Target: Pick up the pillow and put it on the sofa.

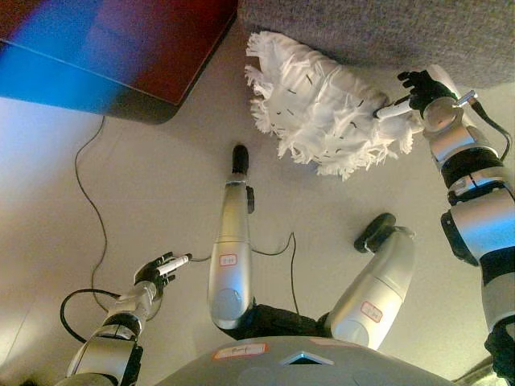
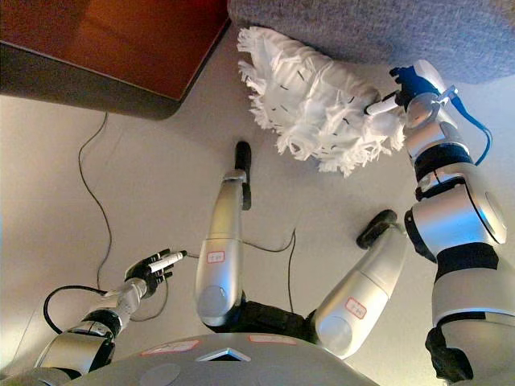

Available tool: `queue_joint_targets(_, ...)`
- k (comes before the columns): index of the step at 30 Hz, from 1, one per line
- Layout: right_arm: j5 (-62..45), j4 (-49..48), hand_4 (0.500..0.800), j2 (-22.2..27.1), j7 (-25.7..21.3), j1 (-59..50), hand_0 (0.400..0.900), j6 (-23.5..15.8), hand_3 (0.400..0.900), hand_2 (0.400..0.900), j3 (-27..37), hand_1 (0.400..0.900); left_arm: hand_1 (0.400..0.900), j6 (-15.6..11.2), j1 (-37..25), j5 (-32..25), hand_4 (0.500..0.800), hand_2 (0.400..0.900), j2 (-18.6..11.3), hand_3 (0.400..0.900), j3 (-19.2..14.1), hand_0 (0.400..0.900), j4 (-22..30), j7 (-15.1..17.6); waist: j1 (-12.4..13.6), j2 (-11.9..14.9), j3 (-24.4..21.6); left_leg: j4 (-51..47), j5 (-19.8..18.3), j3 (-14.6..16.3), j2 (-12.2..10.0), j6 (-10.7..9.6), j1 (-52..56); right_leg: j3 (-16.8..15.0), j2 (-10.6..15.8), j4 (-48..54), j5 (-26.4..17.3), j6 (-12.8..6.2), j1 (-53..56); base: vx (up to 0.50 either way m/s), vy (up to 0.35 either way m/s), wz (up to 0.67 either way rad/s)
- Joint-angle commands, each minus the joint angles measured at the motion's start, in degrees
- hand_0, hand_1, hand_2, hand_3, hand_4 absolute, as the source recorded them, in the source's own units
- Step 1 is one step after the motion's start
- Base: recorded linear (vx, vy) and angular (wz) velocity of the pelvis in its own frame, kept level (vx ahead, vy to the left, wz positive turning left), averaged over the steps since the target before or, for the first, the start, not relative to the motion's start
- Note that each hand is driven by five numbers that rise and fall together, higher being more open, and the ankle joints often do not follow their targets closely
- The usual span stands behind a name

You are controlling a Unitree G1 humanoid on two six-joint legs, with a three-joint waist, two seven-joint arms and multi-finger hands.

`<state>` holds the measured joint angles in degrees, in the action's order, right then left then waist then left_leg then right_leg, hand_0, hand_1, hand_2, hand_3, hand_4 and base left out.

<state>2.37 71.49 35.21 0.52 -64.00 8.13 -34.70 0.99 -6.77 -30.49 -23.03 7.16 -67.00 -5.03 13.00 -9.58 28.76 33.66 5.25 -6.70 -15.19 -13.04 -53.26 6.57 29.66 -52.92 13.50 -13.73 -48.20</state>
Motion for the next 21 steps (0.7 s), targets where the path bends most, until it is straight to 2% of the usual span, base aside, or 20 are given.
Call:
queue_joint_targets(1, -2.39, -5.03, 0.800, 1.49, 1.22, -4.58, 0.900, -2.18, 0.900, 0.900, 1.42, 0.900, 0.900, -1.33, 7.33, -1.00, 0.800, 0.900, -4.68, 0.900, -0.43, 0.900, -2.15, -0.34, 1.55, -1.58, 1.03, -1.74, -2.11, -1.46, -4.70, 1.12, 4.30, -5.15, 1.56, 4.29, -6.60, 1.11, -3.56, 0.00, 0.048, -0.03)
queue_joint_targets(7, -3.26, -5.64, 0.800, -0.96, 4.26, -4.81, 0.900, -1.45, 0.900, 0.900, 1.95, 0.900, 0.900, -2.06, 8.64, -0.75, 0.800, 0.900, -4.04, 0.900, -0.39, 0.900, -1.09, -1.02, 2.12, -2.64, 1.03, -1.81, -1.84, -1.43, -4.74, 1.18, 2.76, -5.56, 1.56, 3.68, -6.62, 1.23, -5.61, 0.01, 0.046, 0.01)
queue_joint_targets(14, -3.20, -5.42, 0.800, -2.81, 6.69, -5.48, 0.900, -0.77, 0.900, 0.900, 2.21, 0.900, 0.900, -4.46, 10.23, -0.56, 0.800, 0.900, -3.74, 0.900, -0.47, 0.900, -0.42, -1.84, 3.19, -3.21, 1.03, -0.93, -1.87, -2.24, -4.67, 1.13, -0.59, -5.69, 1.62, 2.58, -6.74, 1.38, -8.88, 0.00, 0.013, 0.03)
queue_joint_targets(17, -4.61, -5.86, 0.800, -3.21, 9.13, -6.21, 0.900, -0.60, 0.900, 0.900, 2.01, 0.900, 0.900, -5.21, 10.80, -0.48, 0.800, 0.900, -3.90, 0.900, -0.45, 0.900, 0.31, -2.09, 3.60, -3.43, 1.03, 0.08, -2.20, -2.77, -4.51, 1.11, -2.52, -6.02, 1.80, 1.45, -6.68, 1.36, -10.92, -0.02, 0.020, 0.06)
queue_joint_targets(18, -6.37, -5.84, 0.693, -3.27, 10.89, -6.65, 0.722, -1.39, 0.722, 0.722, 2.04, 0.722, 0.900, -5.85, 11.02, -0.48, 0.800, 0.900, -4.00, 0.900, -0.53, 0.900, 0.39, -2.52, 3.83, -3.56, 1.03, 0.56, -2.32, -2.99, -4.39, 1.08, -3.56, -6.14, 1.88, 0.99, -6.59, 1.37, -11.84, -0.02, 0.006, 0.08)
queue_joint_targets(19, -6.74, -5.84, 0.500, -3.33, 10.85, -6.79, 0.400, -2.08, 0.400, 0.400, 2.05, 0.400, 0.900, -6.04, 11.01, -0.62, 0.800, 0.900, -4.10, 0.900, -0.43, 0.900, 0.44, -2.65, 3.90, -3.58, 1.03, 0.76, -2.34, -3.07, -4.33, 1.08, -3.96, -6.12, 1.93, 0.84, -6.60, 1.36, -12.19, -0.03, -0.004, 0.10)
queue_joint_targets(21, -7.80, -5.67, 0.500, -3.42, 10.33, -7.25, 0.400, -4.78, 0.400, 0.400, 2.33, 0.400, 0.900, -6.88, 11.23, -0.76, 0.800, 0.900, -4.34, 0.900, -0.47, 0.900, 0.40, -2.93, 4.17, -3.71, 1.03, 1.61, -2.52, -3.25, -4.22, 0.94, -5.36, -6.14, 2.17, 0.40, -6.60, 1.27, -13.22, -0.03, -0.012, 0.10)
